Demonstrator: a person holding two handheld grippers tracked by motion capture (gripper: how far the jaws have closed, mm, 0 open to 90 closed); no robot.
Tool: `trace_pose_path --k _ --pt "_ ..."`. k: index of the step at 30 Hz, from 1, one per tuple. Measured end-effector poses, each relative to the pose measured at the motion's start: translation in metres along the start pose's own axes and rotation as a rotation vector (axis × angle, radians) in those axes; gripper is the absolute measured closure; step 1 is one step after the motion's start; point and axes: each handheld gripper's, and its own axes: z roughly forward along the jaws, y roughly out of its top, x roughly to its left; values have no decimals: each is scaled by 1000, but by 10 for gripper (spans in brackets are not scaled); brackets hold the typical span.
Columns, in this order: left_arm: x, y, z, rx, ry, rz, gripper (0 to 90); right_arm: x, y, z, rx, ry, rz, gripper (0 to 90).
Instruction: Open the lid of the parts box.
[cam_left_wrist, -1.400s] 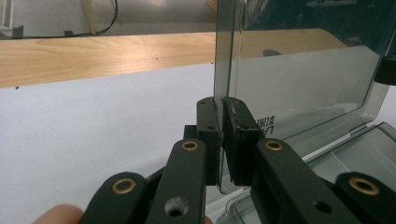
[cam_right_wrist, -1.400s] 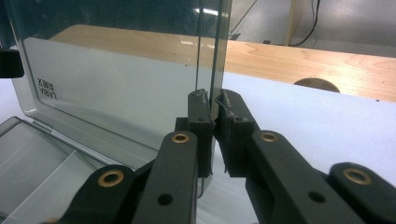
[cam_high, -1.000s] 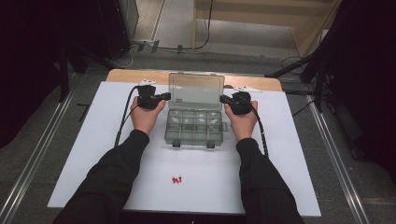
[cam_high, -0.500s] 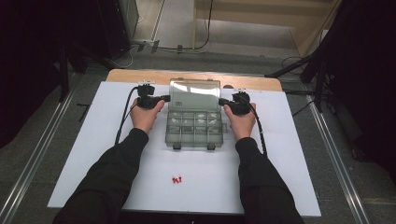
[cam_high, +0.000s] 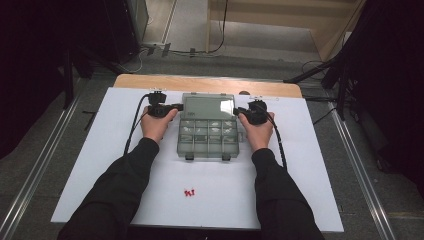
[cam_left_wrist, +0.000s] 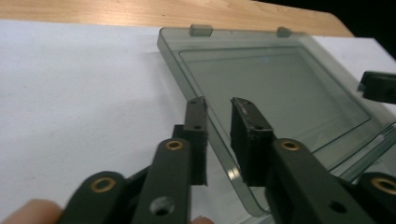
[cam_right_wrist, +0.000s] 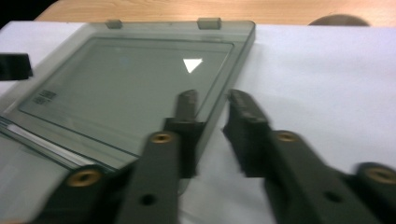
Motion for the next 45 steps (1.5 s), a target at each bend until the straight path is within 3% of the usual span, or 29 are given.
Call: trace_pose_path --k 4,7,12,17,19,30,45 --pt "-3 3 -8 -17 -6 35 600 0 -2 -8 -36 -4 -37 428" --pt "-7 4 -14 -14 -40 36 444 1 -4 -16 -62 -16 -58 253" --pt "-21 2 -26 1 -81 119 249 7 -9 -30 -76 -25 -113 0" --pt "-33 -3 -36 51 -120 166 32 14 -19 -46 -103 -43 -154 0" --pt "-36 -6 -40 65 -146 178 3 15 -24 -53 -111 -41 -154 0" --pt "-57 -21 -70 86 -166 290 0 13 -53 -95 -163 -31 -165 0" --pt "-73 -41 -93 141 -169 340 0 11 -92 -144 -187 -64 -203 0"
